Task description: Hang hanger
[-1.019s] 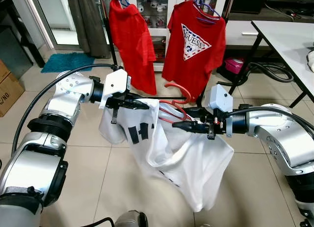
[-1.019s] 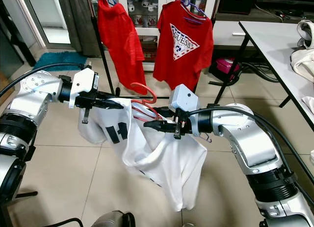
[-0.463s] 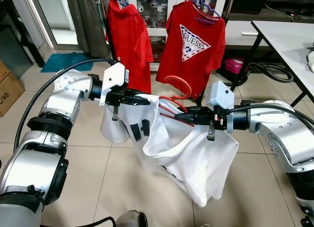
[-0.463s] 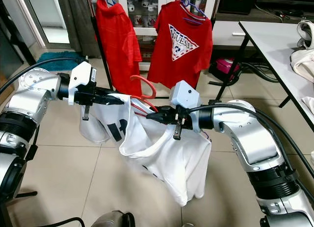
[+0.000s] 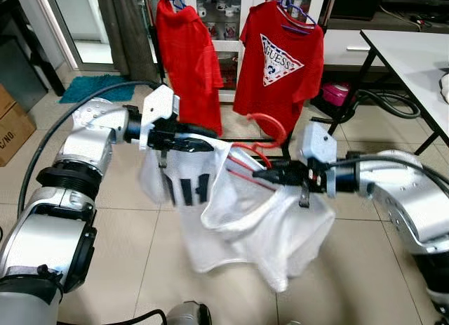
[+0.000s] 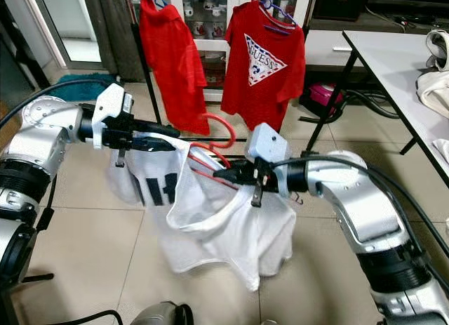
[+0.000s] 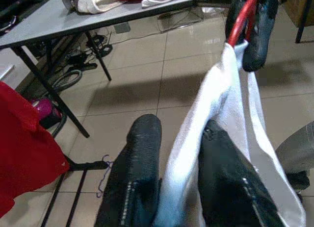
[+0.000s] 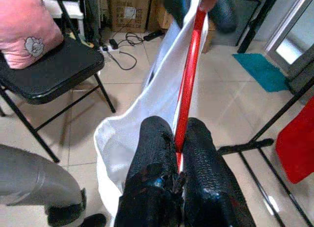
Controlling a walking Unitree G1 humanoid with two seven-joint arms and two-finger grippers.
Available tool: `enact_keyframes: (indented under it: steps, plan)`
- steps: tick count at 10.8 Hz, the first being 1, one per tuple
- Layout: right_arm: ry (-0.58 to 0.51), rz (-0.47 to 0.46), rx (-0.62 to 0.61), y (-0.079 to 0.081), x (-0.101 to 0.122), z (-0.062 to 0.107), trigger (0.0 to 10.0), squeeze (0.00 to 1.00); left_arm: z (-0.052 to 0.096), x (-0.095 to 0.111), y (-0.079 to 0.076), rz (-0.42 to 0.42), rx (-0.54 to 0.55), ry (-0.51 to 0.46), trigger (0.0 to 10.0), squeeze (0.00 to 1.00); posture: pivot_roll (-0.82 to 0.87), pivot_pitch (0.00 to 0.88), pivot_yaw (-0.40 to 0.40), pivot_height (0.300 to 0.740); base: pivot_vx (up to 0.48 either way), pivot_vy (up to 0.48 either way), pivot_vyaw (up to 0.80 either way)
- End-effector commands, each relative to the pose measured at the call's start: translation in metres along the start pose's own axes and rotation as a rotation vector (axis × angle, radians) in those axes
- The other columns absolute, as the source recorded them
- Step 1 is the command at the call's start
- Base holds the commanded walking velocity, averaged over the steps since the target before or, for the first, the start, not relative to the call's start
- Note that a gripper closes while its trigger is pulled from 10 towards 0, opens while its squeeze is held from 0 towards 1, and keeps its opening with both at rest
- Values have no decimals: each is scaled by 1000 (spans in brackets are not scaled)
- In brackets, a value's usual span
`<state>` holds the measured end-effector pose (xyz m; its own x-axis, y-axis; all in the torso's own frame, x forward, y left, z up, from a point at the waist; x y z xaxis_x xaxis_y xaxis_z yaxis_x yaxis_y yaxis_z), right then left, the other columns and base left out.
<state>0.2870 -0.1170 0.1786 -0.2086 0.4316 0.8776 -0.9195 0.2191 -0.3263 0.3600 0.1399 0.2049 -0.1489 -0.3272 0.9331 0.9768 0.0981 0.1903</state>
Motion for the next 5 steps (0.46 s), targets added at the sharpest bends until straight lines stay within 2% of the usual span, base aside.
enact_keyframes:
  steps: [1, 2, 3, 4, 5]
  plan:
    - [35, -39, 21, 8, -10, 4, 0, 0, 19, 19, 10, -61, 92, -71, 10000, 1000, -133, 0, 38, 740, 0, 0, 0]
    - [40, -51, 21, 11, -12, 5, 0, 0, 20, 21, 11, -70, 110, -87, 10000, 1000, -132, 0, 33, 740, 0, 0, 0]
    - [48, -71, 12, 14, -16, 7, 0, 0, 23, 20, 9, -75, 108, -84, 10000, 427, -136, 0, 29, 740, 0, 0, 0]
    - [49, -77, 2, 14, -16, 8, 0, 0, 25, 16, 5, -65, 77, -61, 10000, 0, -142, 0, 29, 740, 0, 0, 0]
    - [59, -75, -2, 12, -18, 11, 0, 0, 25, 13, 2, -75, 66, -46, 10000, 0, -141, 0, 27, 740, 0, 0, 0]
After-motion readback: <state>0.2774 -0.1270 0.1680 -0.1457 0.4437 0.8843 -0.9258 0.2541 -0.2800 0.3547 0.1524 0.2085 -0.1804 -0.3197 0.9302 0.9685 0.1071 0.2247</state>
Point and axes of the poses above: a point about 5 cm out from each wrist's last joint towards the gripper, its own z axis pointing back from the gripper into the wrist, its own x axis along the axis of the wrist's last joint, y = z × x, the point moved 3 cm from there along -z, pointing out of the wrist towards the gripper, and after that the axes turned 8 degrees about z, right-handed, at the moved point
